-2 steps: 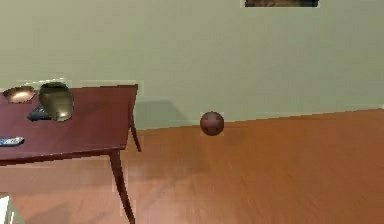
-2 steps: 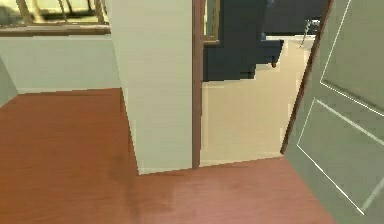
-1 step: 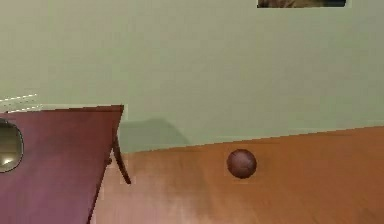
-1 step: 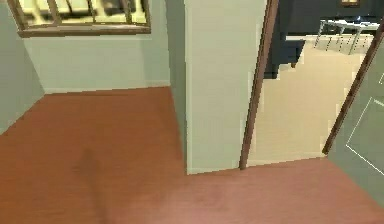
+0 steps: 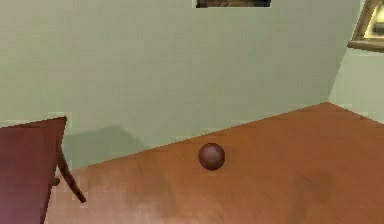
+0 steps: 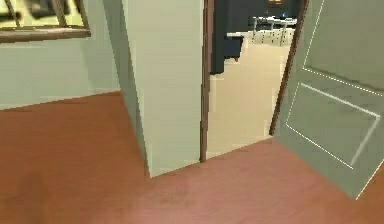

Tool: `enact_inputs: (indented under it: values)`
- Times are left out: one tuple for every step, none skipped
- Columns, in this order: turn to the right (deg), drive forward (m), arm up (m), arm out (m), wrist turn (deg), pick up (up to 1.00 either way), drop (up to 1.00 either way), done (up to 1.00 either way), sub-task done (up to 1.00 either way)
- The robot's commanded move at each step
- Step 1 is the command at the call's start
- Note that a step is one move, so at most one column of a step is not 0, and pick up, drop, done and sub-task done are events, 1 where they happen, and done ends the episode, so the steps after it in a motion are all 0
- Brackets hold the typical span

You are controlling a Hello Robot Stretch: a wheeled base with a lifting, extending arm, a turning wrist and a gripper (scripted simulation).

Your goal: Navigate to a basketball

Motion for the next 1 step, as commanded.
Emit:
enact_inputs:
  values:
    - [0.0,0.00,0.00,0.00,0.0,0.00,0.00,1.00,0.00]
